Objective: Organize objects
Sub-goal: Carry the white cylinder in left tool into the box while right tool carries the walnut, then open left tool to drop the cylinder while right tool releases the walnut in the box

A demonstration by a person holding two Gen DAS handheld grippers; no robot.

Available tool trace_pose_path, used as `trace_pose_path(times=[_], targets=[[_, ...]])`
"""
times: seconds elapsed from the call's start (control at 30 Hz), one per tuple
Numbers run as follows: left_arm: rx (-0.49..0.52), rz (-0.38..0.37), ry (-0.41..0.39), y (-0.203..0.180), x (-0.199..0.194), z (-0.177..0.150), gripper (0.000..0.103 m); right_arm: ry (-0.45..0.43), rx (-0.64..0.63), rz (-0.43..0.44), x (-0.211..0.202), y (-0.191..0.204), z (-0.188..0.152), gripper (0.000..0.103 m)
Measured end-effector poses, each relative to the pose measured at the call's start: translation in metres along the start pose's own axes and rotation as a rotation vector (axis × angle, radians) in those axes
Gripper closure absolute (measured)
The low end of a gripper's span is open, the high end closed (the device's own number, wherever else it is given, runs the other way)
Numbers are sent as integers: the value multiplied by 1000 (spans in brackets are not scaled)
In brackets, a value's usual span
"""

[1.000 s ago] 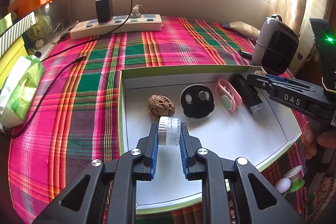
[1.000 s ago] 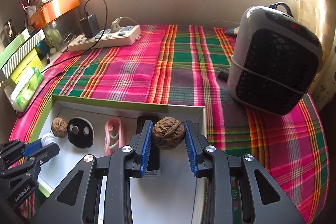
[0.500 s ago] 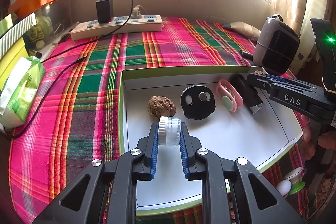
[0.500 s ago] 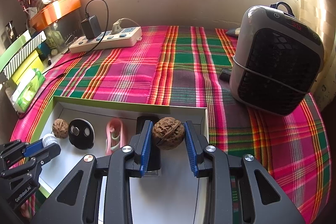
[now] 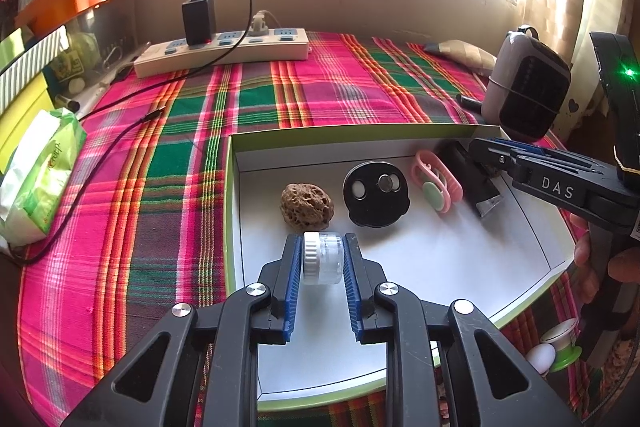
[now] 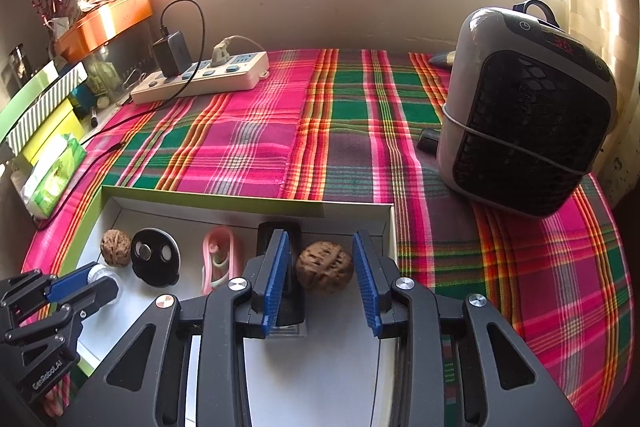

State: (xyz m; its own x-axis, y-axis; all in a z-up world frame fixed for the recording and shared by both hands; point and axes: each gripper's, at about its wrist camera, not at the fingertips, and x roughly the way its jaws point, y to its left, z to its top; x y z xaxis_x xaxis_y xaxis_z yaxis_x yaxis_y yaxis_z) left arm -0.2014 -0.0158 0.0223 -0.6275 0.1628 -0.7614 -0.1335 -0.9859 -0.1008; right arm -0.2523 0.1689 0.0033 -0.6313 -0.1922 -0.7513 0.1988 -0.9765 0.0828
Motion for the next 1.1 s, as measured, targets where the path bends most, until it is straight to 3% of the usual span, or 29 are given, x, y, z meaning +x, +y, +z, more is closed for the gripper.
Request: trace_pose_path(times=[0.93, 1.1], targets=[[0, 32, -16, 1, -9, -2, 75, -8, -12, -5, -8, 3, -3, 68], [0, 32, -25, 1, -15, -4, 74, -15, -14, -3, -14, 6, -6, 61]])
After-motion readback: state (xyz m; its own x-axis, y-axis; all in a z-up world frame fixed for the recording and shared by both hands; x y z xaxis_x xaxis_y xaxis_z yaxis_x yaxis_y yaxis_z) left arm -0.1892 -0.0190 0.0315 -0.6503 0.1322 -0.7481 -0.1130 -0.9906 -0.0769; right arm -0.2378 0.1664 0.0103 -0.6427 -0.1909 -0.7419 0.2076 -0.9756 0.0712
